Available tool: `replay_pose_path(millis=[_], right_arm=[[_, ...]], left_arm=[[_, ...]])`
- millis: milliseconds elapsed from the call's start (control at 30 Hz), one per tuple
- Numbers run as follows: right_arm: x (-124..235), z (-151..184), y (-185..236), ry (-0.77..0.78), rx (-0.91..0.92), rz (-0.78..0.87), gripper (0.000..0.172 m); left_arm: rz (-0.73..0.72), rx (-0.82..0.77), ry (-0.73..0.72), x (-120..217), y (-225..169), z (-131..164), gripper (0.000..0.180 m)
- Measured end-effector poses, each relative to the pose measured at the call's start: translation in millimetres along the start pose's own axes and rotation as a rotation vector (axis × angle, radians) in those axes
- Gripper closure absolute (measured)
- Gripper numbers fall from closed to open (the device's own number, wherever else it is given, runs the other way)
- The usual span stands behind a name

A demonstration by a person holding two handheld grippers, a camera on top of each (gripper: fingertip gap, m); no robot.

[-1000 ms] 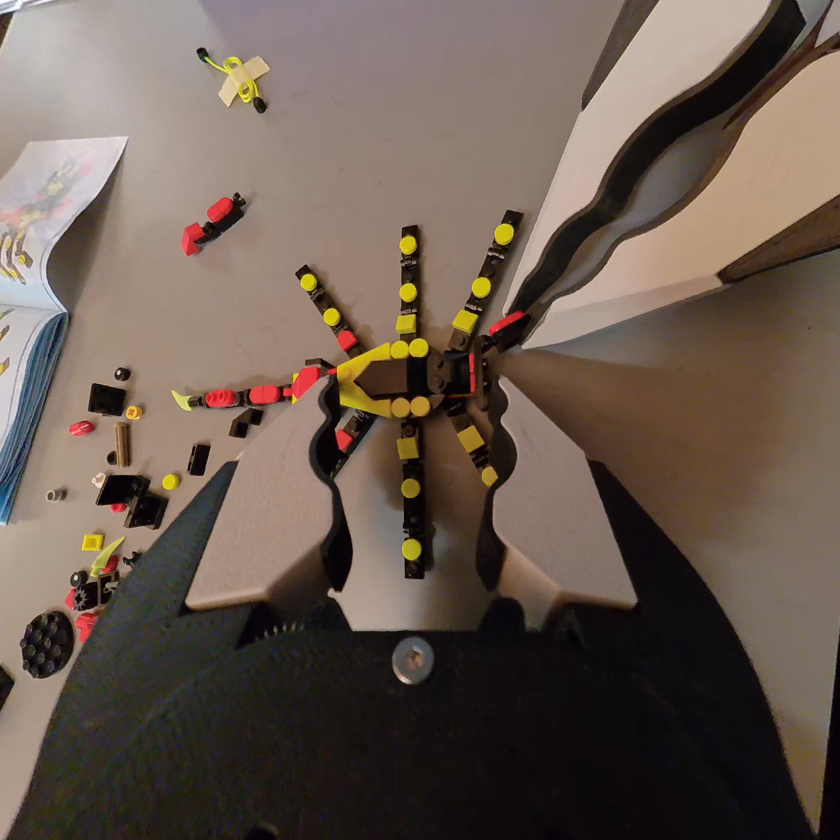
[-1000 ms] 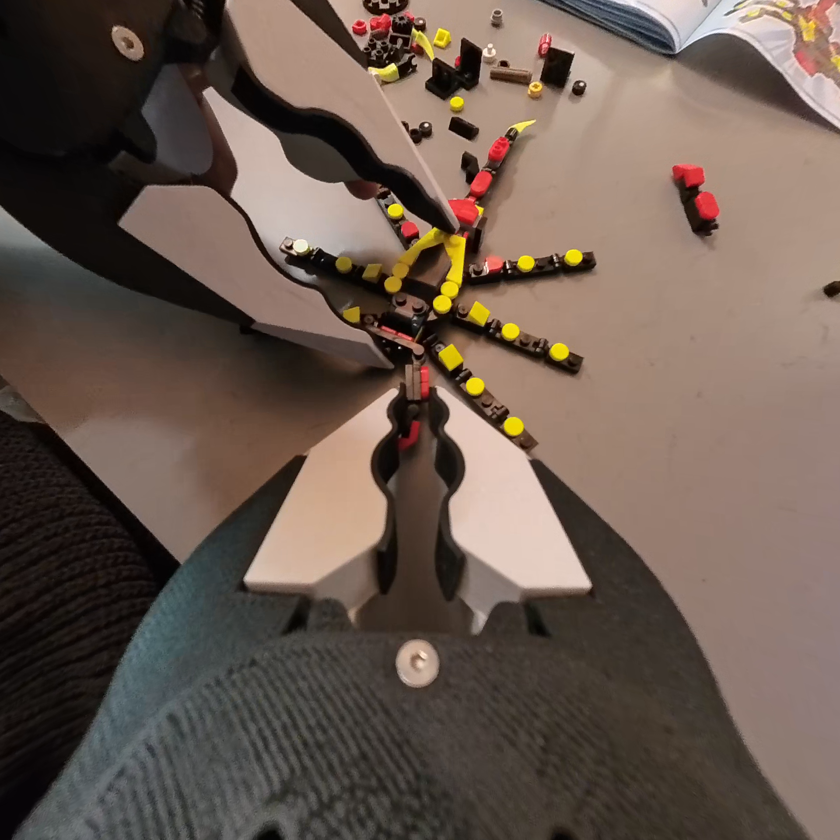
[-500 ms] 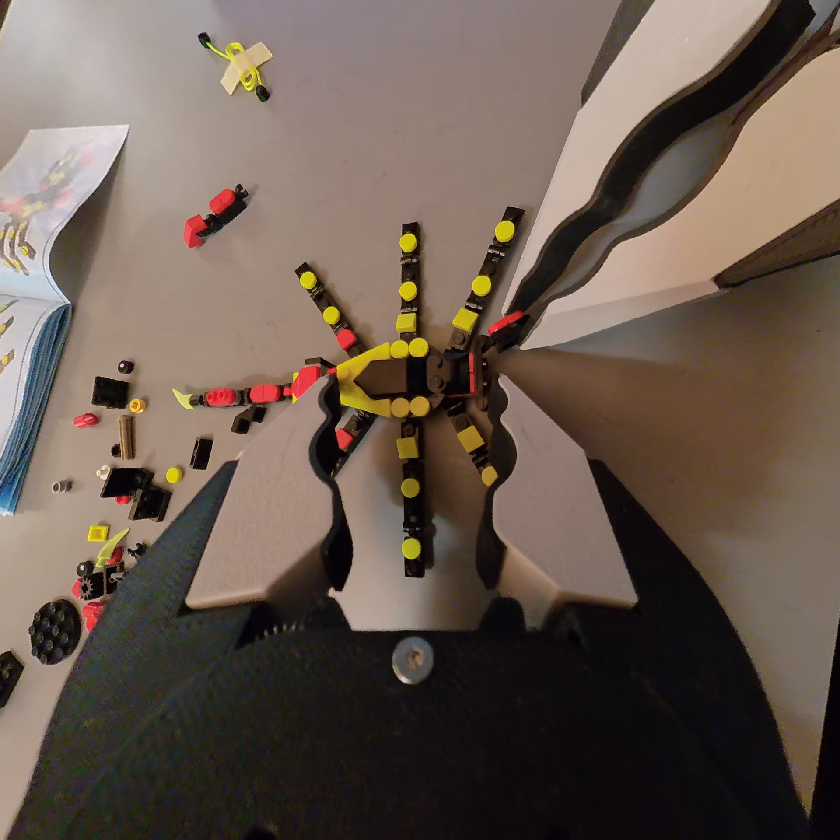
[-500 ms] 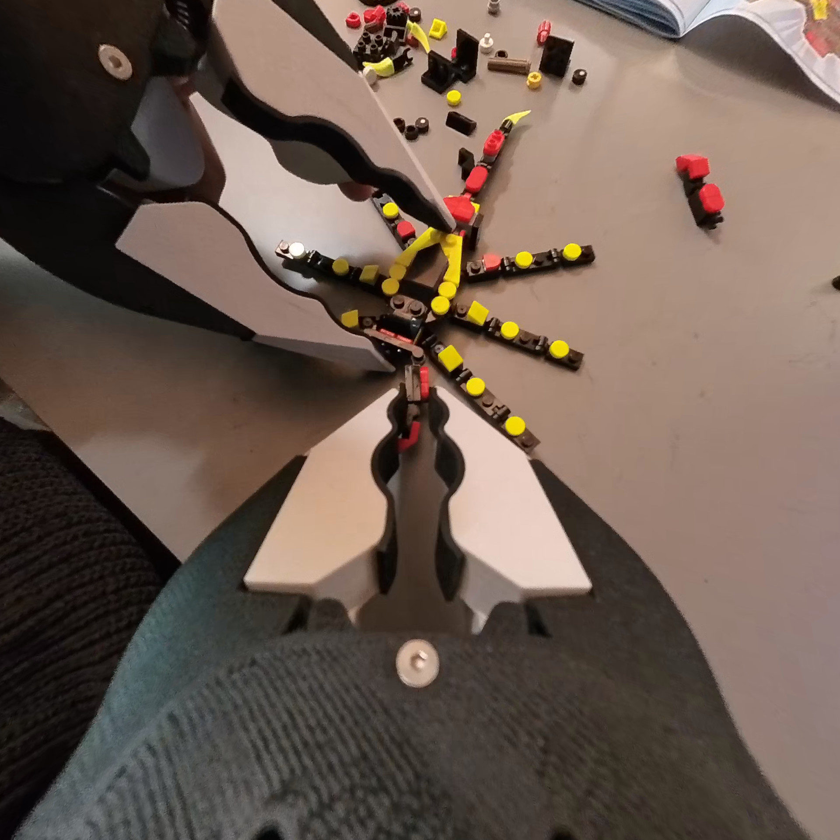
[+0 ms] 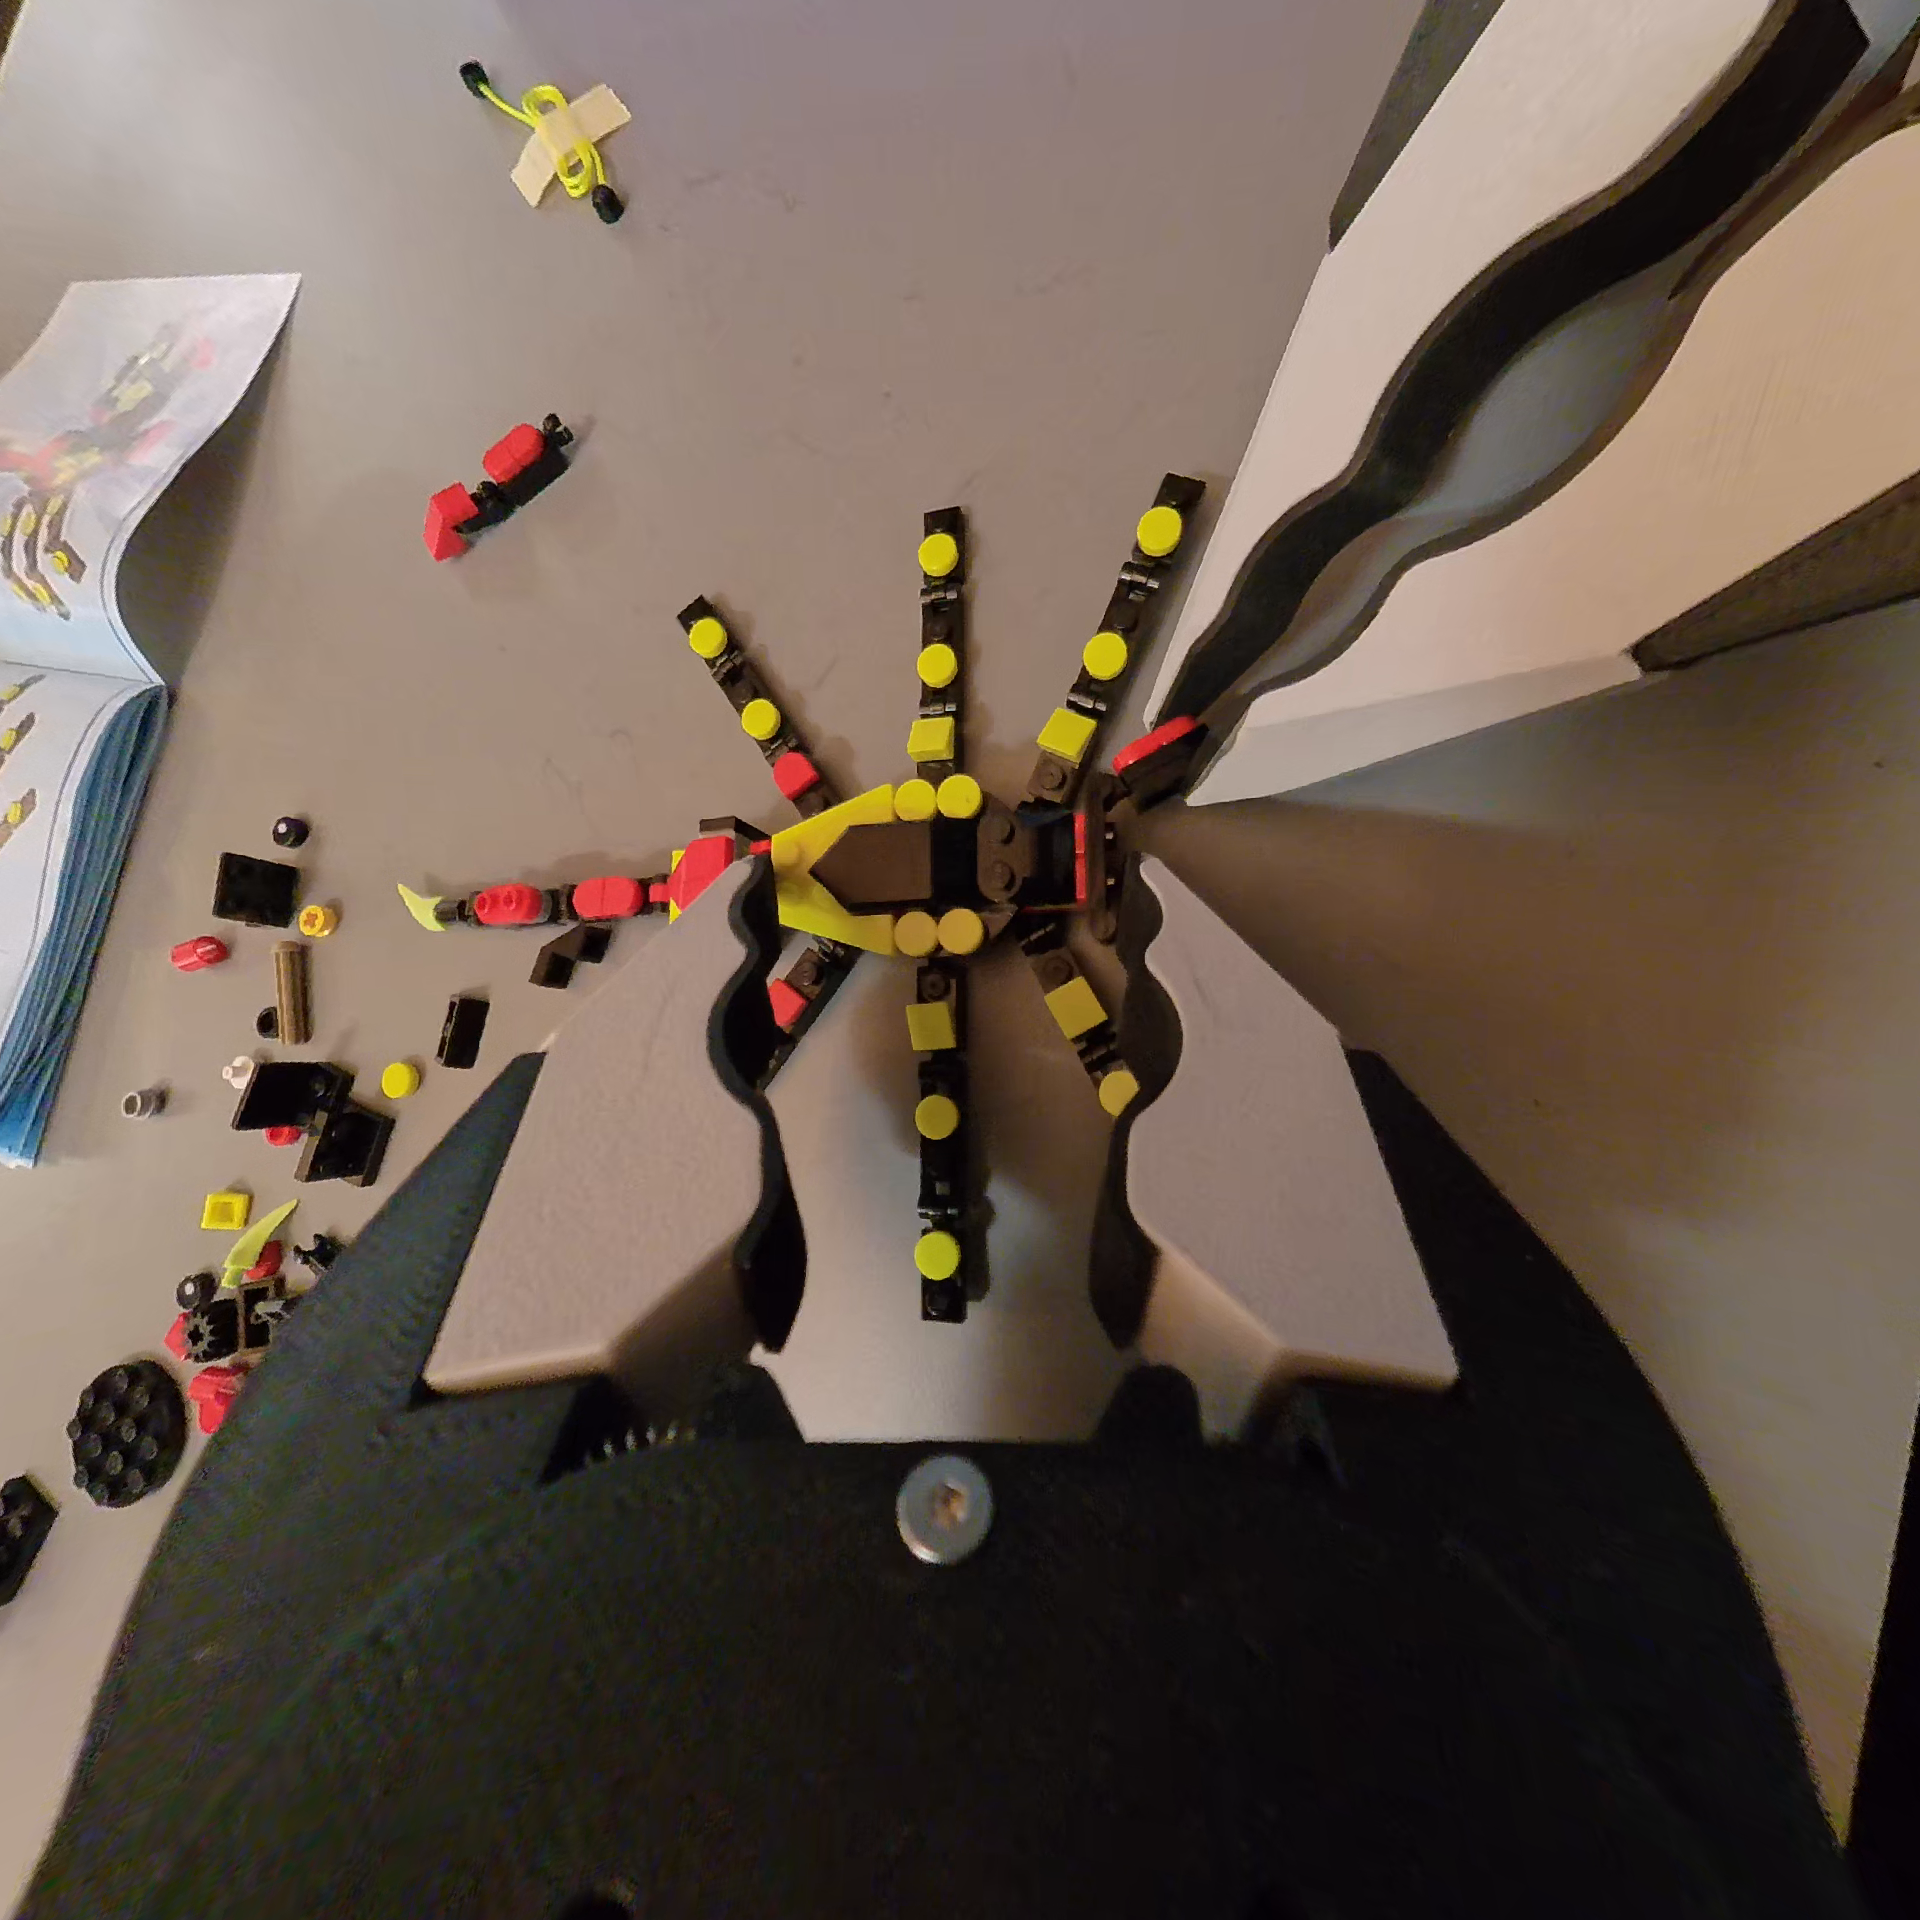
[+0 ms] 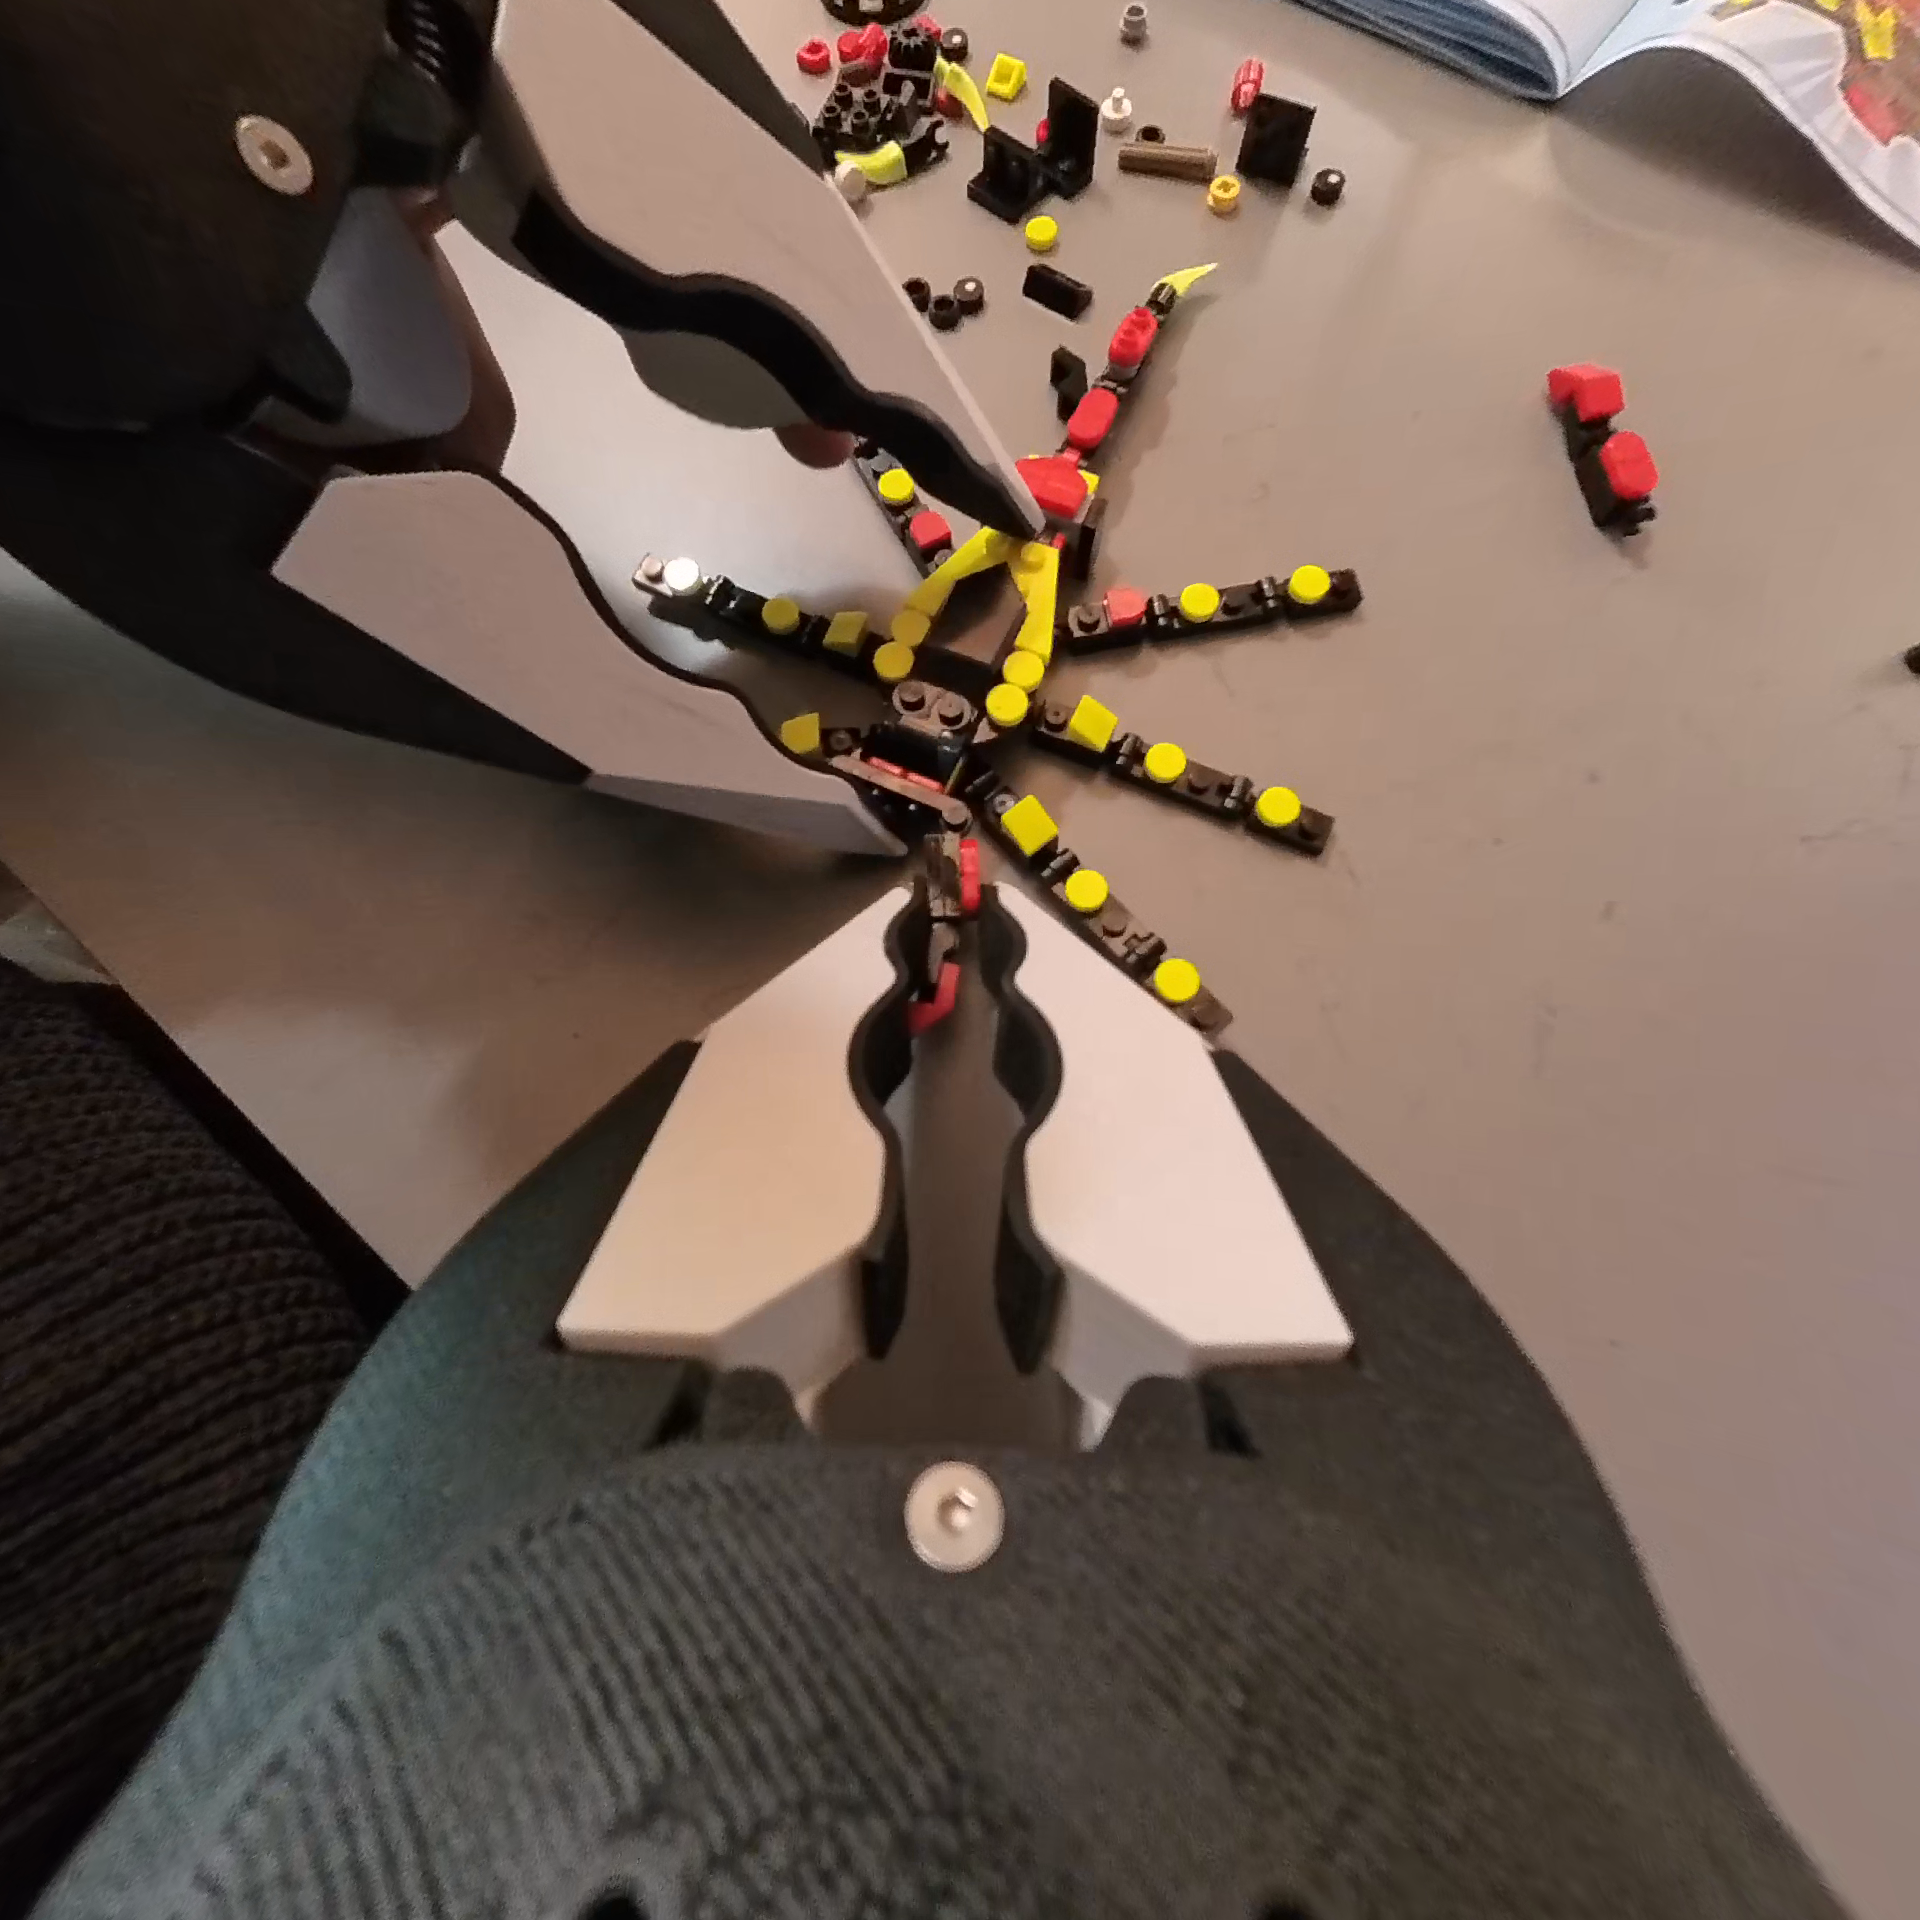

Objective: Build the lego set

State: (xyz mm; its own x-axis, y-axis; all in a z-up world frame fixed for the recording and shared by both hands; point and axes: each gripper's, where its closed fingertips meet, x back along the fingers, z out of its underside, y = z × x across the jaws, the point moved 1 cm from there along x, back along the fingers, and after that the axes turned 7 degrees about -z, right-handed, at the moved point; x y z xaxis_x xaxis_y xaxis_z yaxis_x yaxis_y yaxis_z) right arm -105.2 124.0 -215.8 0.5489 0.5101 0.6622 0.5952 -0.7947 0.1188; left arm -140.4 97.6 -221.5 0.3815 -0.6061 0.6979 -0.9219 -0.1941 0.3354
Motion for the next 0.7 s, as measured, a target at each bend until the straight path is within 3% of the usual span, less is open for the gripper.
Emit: replay_pose_path(millis=[367,700], right_arm=[[4,2,-1,-0.017,-0.02,0.026,0.163],[47,-9,-8,-0.017,0.059,0.003,0.147]], left_arm=[[-0.013,0.025,0.001,0,0,-1,0.114],[0.004,0.1,-0.027,12,5,-7,0.113]])
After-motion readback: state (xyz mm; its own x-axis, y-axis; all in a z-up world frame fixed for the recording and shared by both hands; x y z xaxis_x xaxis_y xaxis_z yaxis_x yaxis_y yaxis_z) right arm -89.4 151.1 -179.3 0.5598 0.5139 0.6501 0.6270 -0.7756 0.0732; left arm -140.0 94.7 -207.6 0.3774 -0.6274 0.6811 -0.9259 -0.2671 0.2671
